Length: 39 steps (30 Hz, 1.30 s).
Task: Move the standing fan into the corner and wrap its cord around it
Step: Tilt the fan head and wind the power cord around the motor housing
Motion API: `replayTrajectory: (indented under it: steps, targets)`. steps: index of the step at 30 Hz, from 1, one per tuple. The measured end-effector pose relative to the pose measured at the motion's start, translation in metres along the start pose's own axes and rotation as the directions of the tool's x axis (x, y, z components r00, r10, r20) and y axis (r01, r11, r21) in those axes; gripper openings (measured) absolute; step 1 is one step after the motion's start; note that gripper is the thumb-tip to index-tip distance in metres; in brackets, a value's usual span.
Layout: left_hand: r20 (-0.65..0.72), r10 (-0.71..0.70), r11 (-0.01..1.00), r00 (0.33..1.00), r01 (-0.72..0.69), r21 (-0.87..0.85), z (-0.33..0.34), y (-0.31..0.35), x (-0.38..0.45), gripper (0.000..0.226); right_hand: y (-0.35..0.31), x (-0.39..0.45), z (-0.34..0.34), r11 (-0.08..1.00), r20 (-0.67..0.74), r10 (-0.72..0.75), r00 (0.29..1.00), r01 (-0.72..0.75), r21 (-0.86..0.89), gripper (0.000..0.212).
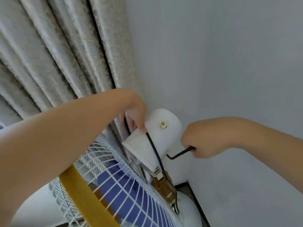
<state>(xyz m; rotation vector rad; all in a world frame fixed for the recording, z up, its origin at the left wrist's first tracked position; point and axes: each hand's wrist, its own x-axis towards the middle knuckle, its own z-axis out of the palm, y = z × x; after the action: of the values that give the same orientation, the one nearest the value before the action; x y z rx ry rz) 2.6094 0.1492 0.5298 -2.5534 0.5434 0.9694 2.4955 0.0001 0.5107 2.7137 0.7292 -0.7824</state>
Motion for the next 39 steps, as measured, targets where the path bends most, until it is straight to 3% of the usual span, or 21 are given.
replayTrajectory:
  steps: [3, 6, 11, 16, 20, 26, 32, 36, 39]
  targets:
    - [0.021, 0.0, 0.999, 1.0, 0.001, -0.038, 0.001, -0.009, -0.003, 0.033, -0.001, -0.018, -0.027, 0.997, -0.044, -0.023, 0.999, 0.02, -0.079, 0.026]
    - [0.002, 0.017, 0.995, 1.0, -0.016, -0.1, 0.005, -0.017, -0.003, 0.034, 0.003, -0.023, -0.049, 0.993, -0.228, -0.11, 0.967, 0.098, -0.061, 0.017]
    - [0.005, 0.018, 0.993, 1.0, -0.017, -0.119, 0.009, -0.025, -0.004, 0.037, 0.009, 0.012, -0.065, 0.972, -0.521, -0.203, 0.829, 0.234, -0.007, 0.02]
    - [-0.007, 0.012, 0.98, 1.0, -0.013, -0.197, 0.014, -0.031, -0.004, 0.036, 0.028, 0.054, -0.063, 0.933, -0.714, -0.079, 0.696, 0.304, 0.193, 0.021]
    - [0.0, 0.024, 0.951, 1.0, -0.023, -0.307, 0.013, -0.034, -0.004, 0.036, 0.043, 0.078, -0.06, 0.831, -0.718, 0.019, 0.695, 0.388, 0.397, 0.017]
    - [0.042, 0.01, 0.943, 0.999, 0.005, -0.333, 0.012, -0.028, -0.004, 0.055, 0.056, 0.108, -0.055, 0.724, -0.678, -0.029, 0.734, 0.483, 0.492, 0.015]
    - [-0.005, -0.063, 0.899, 0.998, 0.054, -0.435, 0.011, -0.023, -0.005, 0.068, 0.059, 0.134, -0.045, 0.468, -0.522, 0.148, 0.84, 0.406, 0.785, 0.008]
    - [-0.005, -0.076, 0.896, 0.997, 0.066, -0.439, 0.009, -0.02, -0.002, 0.062, 0.05, 0.148, -0.045, 0.561, -0.582, 0.203, 0.787, 0.394, 0.728, 0.015]
    - [-0.027, -0.088, 0.911, 0.996, 0.069, -0.406, 0.008, -0.015, 0.001, 0.058, 0.049, 0.154, -0.04, 0.562, -0.57, 0.225, 0.79, 0.373, 0.738, 0.021]
